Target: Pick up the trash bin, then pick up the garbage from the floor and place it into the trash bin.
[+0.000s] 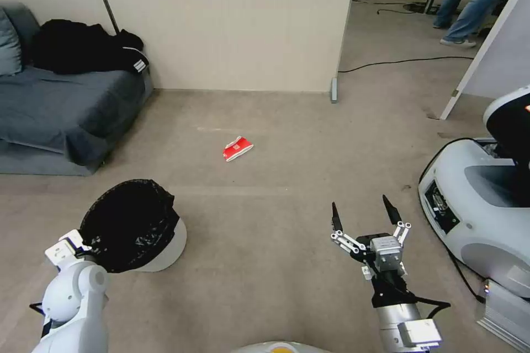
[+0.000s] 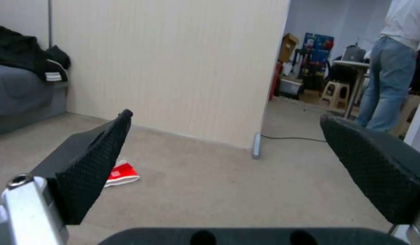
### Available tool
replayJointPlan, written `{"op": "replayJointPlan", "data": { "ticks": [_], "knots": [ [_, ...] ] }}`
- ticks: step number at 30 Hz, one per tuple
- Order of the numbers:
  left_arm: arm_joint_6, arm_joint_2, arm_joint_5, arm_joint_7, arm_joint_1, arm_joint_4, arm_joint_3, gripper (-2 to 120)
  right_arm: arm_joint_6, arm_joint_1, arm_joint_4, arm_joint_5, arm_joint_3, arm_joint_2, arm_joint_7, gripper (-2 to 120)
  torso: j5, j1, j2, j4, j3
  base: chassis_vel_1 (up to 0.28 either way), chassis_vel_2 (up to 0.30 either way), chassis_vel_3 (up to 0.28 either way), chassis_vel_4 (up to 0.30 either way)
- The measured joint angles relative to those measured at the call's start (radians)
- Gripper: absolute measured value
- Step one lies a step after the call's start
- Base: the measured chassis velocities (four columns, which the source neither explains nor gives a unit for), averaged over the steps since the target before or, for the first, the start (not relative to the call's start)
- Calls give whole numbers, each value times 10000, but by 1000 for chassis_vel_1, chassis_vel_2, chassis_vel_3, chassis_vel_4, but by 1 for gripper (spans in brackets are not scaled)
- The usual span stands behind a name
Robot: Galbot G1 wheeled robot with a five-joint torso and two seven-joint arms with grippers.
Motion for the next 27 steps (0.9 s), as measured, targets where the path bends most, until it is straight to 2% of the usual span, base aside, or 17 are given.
{"op": "replayJointPlan", "data": {
  "ticks": [4, 5, 7, 8, 10, 11, 13, 14, 15, 17, 18, 22, 23, 27],
  "knots": [
    [1, -65, -2, 0, 168, -189, -1, 22, 0, 6, 21, -1, 3, 0, 0, 100, -9, 0, -2, 1, 2, 0, 0, 0, 0],
    [-8, -103, -6, 0, 259, -350, -1, 22, 0, 11, 35, -3, -1, 1, 0, 100, -30, 0, -2, 1, 2, 0, 0, 0, 0],
    [-32, -119, -18, 6, 367, -554, 6, 22, 0, 19, 40, -10, -12, 0, 0, 100, -39, 0, -3, -1, 4, 0, 0, 0, 0],
    [-72, -133, -49, 10, 465, -783, 47, 21, 0, 25, 42, -23, -26, 0, 0, 100, -55, 2, -4, -3, 6, 0, 0, 0, 0],
    [-107, -166, -127, 55, 632, -1340, 171, 17, 1, 41, 42, -46, -54, 0, 0, 100, -74, 2, -6, -23, 7, 0, 0, 0, 0],
    [-107, -166, -127, 55, 632, -1340, 171, 17, 1, 41, 42, -46, -54, 0, 0, 100, -74, 2, -6, -23, 7, 0, 0, 0, 0],
    [-133, -179, -204, 66, 785, -2001, 283, 9, 8, 54, 42, -55, -57, -1, 1, 100, -69, 3, -7, -24, 9, 0, 0, 0, 0],
    [-133, -179, -204, 66, 785, -2001, 283, 9, 8, 54, 42, -55, -57, -1, 1, 100, -69, 3, -7, -24, 9, 0, 0, 0, 0],
    [-134, -181, -251, 56, 838, -2329, 313, 5, 16, 59, 42, -57, -58, 0, 1, 100, -70, 4, -8, -27, 10, 0, 0, 0, 0],
    [-143, -149, -252, -81, 931, -2931, 321, 1, 37, 64, 42, -58, -58, 0, 1, 100, -40, 4, -8, -7, 9, 0, 0, 0, 0],
    [-143, -149, -252, -81, 931, -2931, 321, 1, 37, 64, 42, -58, -58, 0, 1, 100, -40, 4, -8, -7, 9, 0, 0, 0, 0],
    [-160, -76, -299, -123, 1203, -4272, 370, 1, 86, 78, 40, -59, -78, 0, 1, 100, -23, 3, -8, -7, 6, 0, 0, 0, 0],
    [-160, -76, -299, -123, 1203, -4272, 370, 1, 86, 78, 40, -59, -78, 0, 1, 100, -23, 3, -8, -7, 6, 0, 0, 0, 0],
    [-193, -23, -228, -64, 1489, -5198, 376, 1, 119, 80, 40, -60, -87, 0, -9, 100, -15, 3, -7, -7, 4, 0, 0, 0, 0]
  ]
}}
